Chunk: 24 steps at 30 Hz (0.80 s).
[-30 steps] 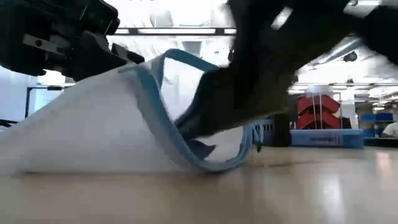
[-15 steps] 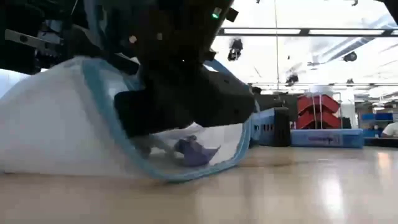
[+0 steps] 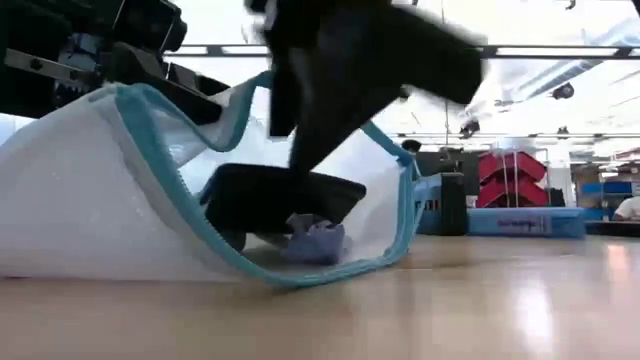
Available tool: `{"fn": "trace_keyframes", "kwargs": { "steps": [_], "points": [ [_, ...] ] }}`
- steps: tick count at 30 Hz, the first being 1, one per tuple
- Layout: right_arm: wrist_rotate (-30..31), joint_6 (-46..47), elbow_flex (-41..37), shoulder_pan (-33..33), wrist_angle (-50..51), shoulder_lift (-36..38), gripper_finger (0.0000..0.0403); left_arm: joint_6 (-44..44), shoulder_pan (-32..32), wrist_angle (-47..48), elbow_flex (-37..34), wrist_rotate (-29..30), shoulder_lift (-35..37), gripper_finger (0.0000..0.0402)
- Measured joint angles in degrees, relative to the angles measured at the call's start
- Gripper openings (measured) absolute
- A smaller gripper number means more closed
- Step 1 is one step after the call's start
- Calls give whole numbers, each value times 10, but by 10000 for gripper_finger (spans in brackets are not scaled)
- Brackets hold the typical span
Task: Unpack backpack
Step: Put the calculator into the zip bag
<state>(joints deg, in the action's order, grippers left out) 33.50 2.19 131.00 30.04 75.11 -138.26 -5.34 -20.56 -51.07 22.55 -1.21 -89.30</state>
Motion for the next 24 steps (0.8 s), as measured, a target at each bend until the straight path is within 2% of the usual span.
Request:
{"fn": "trace_keyframes", "kwargs": {
  "steps": [3, 6, 10, 14, 17, 20, 22, 24],
  "points": [
    [-28, 62, 2, 7, 20, 0, 230, 0, 0, 0, 0, 0, 0, 0],
    [-30, 85, -18, 9, 21, -2, 225, 0, 0, 0, 0, 0, 0, 0],
    [-20, 70, -61, 3, 2, -6, 212, 3, 0, 0, 0, 0, 0, 0],
    [-15, 21, -104, -12, -91, -8, 203, 3, 0, 1, 0, 0, 0, 0],
    [43, -11, -127, -29, -189, -9, 199, 2, 0, 2, 0, 1, 0, 0],
    [116, -20, -129, -49, -225, -9, 200, 2, 0, 4, 0, 2, 0, 0],
    [118, -12, -124, -58, -216, -8, 203, 3, 1, 5, 0, 4, 0, 0],
    [84, 7, -119, -63, -197, -6, 205, 3, 1, 8, 0, 4, 0, 0]
  ]
}}
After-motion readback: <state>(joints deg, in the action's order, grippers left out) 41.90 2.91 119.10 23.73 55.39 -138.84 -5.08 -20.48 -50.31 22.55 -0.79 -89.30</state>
